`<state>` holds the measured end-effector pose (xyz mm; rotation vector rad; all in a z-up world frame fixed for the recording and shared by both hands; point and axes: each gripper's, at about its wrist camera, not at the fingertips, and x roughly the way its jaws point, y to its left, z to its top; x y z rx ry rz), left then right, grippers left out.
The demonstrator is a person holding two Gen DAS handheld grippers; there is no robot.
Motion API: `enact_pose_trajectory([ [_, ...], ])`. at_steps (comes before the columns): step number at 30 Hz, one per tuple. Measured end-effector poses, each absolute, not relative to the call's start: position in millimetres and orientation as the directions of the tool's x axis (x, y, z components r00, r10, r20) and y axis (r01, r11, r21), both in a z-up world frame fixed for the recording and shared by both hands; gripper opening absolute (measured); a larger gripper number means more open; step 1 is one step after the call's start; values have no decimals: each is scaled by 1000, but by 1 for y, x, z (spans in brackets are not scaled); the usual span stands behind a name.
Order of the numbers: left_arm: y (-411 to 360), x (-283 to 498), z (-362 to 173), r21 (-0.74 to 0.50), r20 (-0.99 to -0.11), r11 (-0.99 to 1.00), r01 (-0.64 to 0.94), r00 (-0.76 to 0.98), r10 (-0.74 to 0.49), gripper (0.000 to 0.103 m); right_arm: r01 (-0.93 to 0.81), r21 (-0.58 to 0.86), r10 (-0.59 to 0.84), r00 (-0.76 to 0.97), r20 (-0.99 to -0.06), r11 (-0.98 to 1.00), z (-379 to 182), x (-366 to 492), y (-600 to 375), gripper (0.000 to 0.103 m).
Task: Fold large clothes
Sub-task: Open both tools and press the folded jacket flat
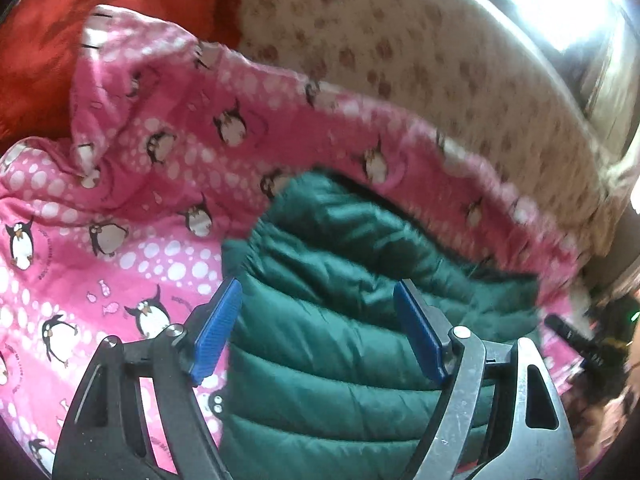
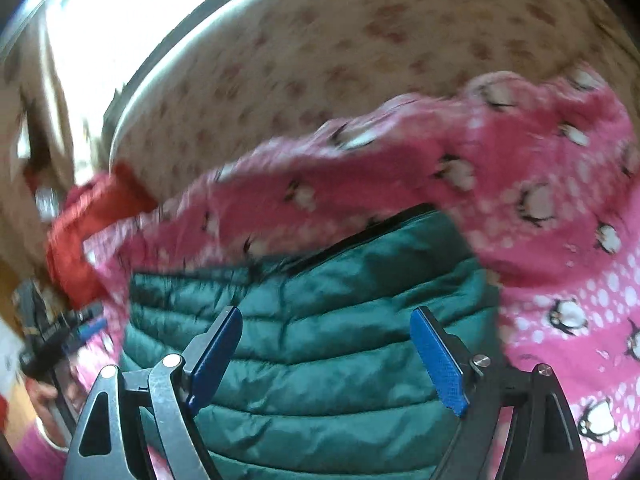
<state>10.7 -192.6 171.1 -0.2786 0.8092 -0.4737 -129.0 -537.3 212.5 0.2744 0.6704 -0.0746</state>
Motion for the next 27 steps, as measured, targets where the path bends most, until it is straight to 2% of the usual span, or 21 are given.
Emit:
enact_pose_trajectory([
  [7,-237,49,139,-246,-746,947,206,584,-320,79,77,32,-32,705,-709,997,181,-56,-482,84],
  [11,-244,62,125,-210,-762,956,203,579,-290,79,94,-63,-109,637,-763,994,150,-21,-476,84],
  [17,-245,70,116,-206,-766,958,201,575,-286,80,190,0,-118,615,-780,982,127,5,-500,85],
  [21,-245,68,115,-199,-765,957,209,577,-285,80,177,-11,-117,603,-789,984,138,-2,-498,84],
  [24,-244,67,116,-206,-765,956,208,575,-290,80,177,-22,-134,655,-744,984,161,-20,-505,84],
  [27,-246,67,115,-206,-767,957,207,573,-289,80,229,-101,-232,666,-709,968,178,-32,-526,84],
])
